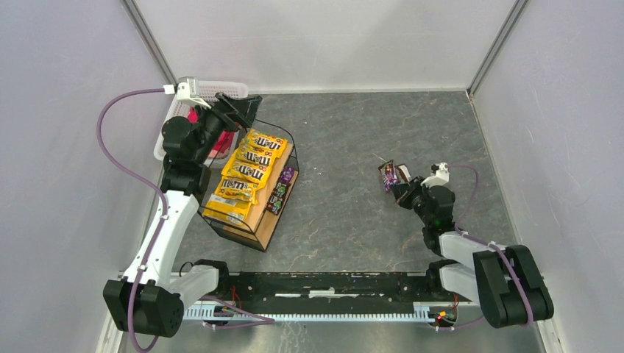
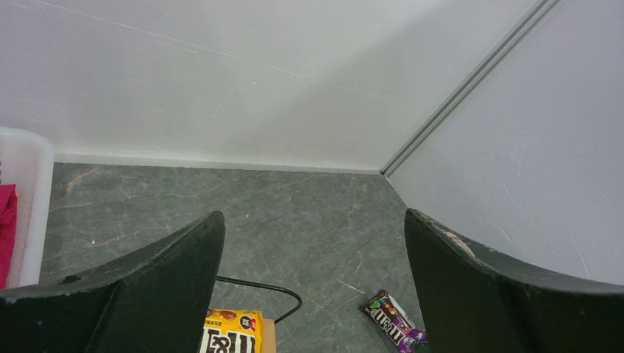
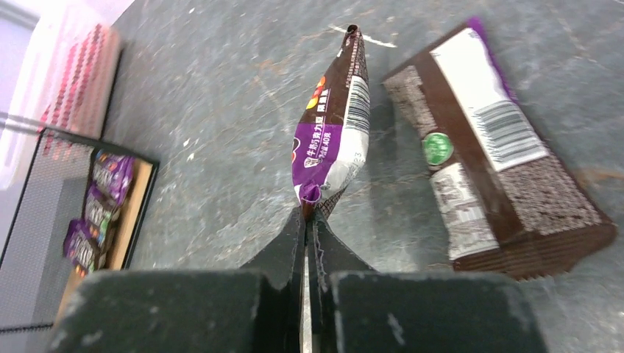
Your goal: Place and organize the candy bags onto the shelf
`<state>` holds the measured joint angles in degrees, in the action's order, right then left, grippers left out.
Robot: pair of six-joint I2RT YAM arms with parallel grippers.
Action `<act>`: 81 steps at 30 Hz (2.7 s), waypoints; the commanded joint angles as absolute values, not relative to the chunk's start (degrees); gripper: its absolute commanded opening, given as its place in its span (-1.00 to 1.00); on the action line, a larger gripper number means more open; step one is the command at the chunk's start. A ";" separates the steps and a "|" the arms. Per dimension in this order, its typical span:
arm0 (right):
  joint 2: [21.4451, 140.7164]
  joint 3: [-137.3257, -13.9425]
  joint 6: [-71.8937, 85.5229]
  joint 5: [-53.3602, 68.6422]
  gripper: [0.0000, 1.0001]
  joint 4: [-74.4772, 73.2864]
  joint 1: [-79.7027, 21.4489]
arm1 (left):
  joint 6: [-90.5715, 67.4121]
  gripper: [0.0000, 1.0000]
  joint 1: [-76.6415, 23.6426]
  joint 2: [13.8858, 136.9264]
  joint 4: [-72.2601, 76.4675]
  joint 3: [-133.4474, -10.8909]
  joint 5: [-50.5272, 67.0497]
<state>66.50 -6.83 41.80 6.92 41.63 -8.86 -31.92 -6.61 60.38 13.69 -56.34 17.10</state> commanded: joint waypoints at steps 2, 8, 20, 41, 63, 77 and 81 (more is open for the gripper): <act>62.16 -8.69 35.03 18.88 -0.99 36.72 -9.48 | -33.14 0.93 -6.86 59.77 15.97 -56.69 17.95; 57.01 -12.67 30.59 23.59 -0.99 23.78 -16.76 | -32.87 0.94 -6.97 59.29 16.00 -56.52 17.42; 65.40 -15.58 51.07 25.59 -0.99 41.89 -43.35 | -32.13 0.94 -7.78 58.65 15.83 -56.34 16.61; 105.61 -44.03 60.47 19.33 -0.99 57.69 -57.33 | -31.57 0.96 -8.17 58.26 14.68 -56.95 16.02; 118.31 -55.23 62.67 17.87 -0.83 46.83 -57.37 | -32.43 0.95 -8.09 59.29 14.68 -57.22 17.09; 116.39 -55.95 57.50 13.78 -0.52 40.38 -57.38 | -32.52 0.95 -8.09 59.50 14.77 -57.13 17.11; 114.50 -55.29 55.71 12.94 -0.35 38.61 -57.37 | -32.52 0.95 -8.09 59.50 14.76 -57.16 17.17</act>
